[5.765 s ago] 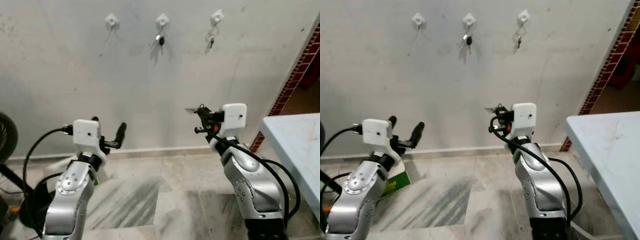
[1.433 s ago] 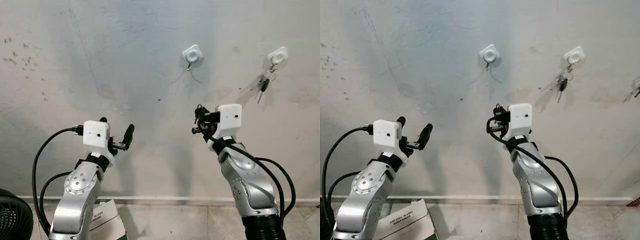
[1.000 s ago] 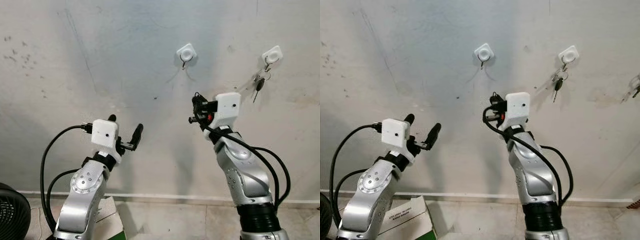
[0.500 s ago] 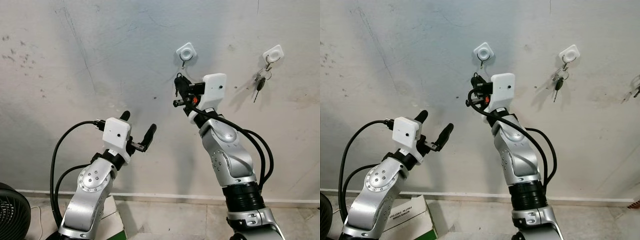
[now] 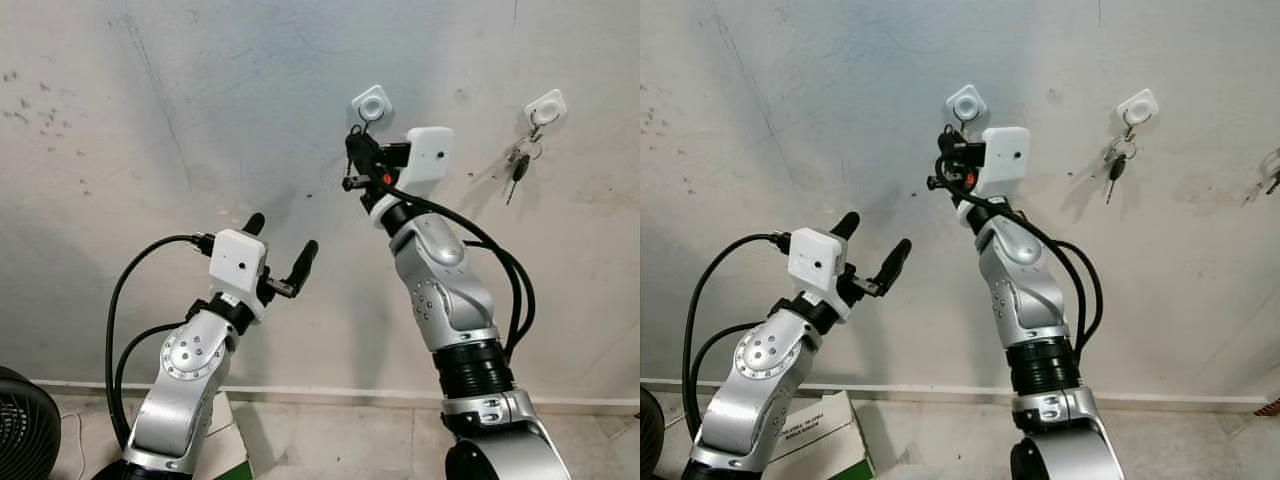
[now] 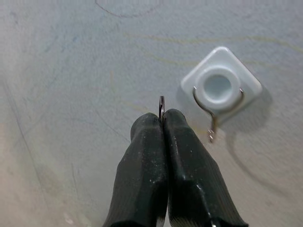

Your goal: Hang keys on a hook

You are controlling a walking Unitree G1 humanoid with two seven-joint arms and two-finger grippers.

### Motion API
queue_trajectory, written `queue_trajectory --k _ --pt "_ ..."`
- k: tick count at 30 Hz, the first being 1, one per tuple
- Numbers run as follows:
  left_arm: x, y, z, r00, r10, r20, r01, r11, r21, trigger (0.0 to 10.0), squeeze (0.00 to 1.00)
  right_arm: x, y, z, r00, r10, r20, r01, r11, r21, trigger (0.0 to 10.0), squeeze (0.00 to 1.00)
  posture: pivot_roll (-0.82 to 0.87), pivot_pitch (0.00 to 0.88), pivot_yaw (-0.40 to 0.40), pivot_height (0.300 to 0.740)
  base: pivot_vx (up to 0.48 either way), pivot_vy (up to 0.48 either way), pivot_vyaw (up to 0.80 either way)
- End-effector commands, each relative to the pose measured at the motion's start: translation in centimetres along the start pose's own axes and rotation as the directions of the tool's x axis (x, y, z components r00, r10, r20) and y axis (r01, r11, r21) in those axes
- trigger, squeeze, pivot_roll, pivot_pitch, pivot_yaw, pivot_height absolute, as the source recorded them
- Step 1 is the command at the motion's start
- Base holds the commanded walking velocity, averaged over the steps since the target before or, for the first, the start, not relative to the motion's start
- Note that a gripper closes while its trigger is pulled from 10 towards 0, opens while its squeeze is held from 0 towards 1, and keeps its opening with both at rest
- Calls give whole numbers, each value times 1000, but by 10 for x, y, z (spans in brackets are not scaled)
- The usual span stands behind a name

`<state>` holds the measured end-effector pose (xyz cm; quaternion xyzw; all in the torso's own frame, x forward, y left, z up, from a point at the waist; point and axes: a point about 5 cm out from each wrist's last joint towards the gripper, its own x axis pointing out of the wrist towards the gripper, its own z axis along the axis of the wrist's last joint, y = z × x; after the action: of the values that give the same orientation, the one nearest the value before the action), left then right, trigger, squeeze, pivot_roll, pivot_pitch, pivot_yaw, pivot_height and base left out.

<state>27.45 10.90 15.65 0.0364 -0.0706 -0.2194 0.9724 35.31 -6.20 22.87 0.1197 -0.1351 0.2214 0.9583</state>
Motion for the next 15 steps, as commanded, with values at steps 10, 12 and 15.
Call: queue_trajectory --k 10,12,15 --pt "-2 0 -1 1000 15 -7 -15 1000 0 10000 0 5 -9 -8 997 -75 -22 77 992 99 10000 0 121 0 50 740 0 0 0" --pt "-2 0 -1 1000 15 -7 -15 1000 -1 10000 0 5 -10 -9 997 -78 -23 80 992 100 10000 0 121 0 51 740 0 0 0" --pt "-2 -1 0 1000 14 -4 -14 1000 2 10000 0 3 -10 -8 997 -72 -23 73 993 95 10000 0 120 0 51 740 0 0 0"
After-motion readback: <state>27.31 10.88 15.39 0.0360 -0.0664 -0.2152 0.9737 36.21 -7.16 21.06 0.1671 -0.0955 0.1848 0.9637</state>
